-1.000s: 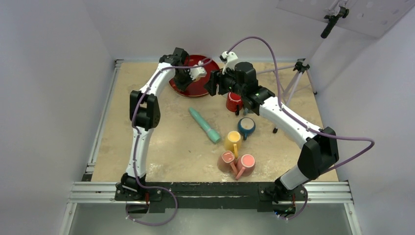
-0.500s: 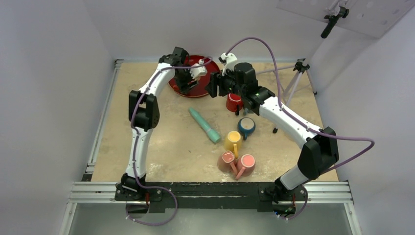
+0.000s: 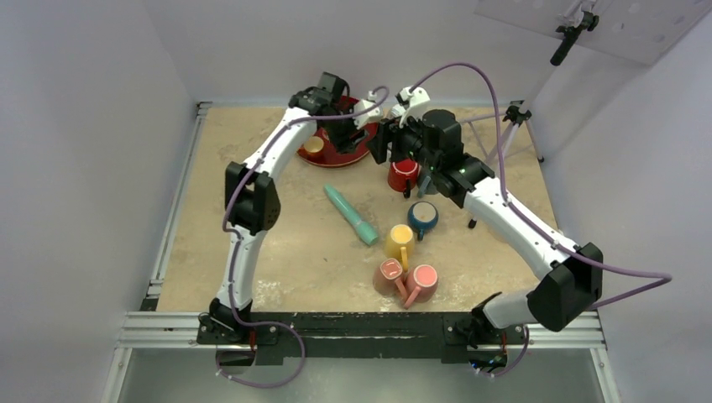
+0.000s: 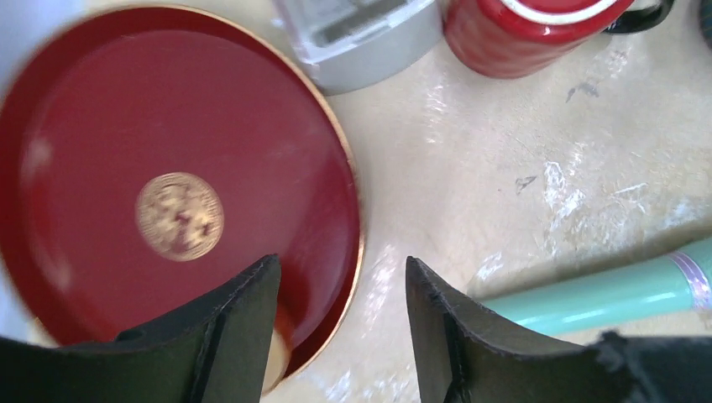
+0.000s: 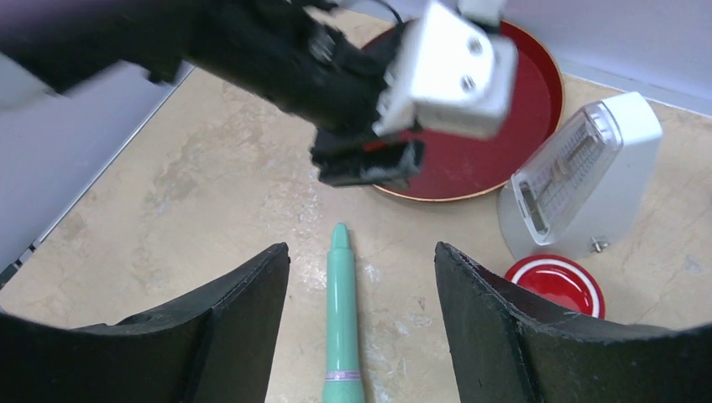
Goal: Turn the mug right side up
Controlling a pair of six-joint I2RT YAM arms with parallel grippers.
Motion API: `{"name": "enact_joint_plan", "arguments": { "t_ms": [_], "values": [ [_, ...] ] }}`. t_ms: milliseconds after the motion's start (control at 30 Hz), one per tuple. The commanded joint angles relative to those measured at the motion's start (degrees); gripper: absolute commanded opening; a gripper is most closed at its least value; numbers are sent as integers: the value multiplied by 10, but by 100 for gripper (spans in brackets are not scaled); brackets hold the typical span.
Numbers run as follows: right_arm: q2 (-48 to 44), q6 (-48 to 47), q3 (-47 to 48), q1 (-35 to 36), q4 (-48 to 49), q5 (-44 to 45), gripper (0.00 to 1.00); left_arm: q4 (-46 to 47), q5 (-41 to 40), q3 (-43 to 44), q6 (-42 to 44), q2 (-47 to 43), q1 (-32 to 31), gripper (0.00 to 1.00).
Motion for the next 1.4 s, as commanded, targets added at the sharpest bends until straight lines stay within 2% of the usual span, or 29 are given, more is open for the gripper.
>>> {"name": "enact_joint_plan", "arguments": {
  "t_ms": [0,267,367,433,533,667,800,933,1200,1367],
  "values": [
    [-28,-4,-19,-3,-2,29,68,-5,-41,-4,-5,70,-8,61],
    [-49,-5,-62,-1,5,-10,68,1,-91,-24,53,84,-13,64],
    [-53,0,-82,-1,20,-20,68,-11,-115,-32,84,102,-14,60],
    [-47,-6,-92,2,31,-38,68,-17,-119,-48,104,105,-14,51],
    [-22,-25,-97,15,27,-56,68,-28,-103,-65,115,94,-13,29],
    [31,-47,-94,64,3,0,72,-38,-62,-78,116,73,-10,0],
    [81,-65,-95,126,-2,45,73,-35,-39,-93,123,57,-5,0],
    [126,-65,-91,157,-4,86,74,-45,-28,-94,137,55,-1,0],
    [242,-44,-43,172,-45,166,73,-49,-28,-93,153,56,-1,0],
    [289,-41,-34,172,-59,148,72,-46,-34,-93,159,60,2,0]
  ]
}}
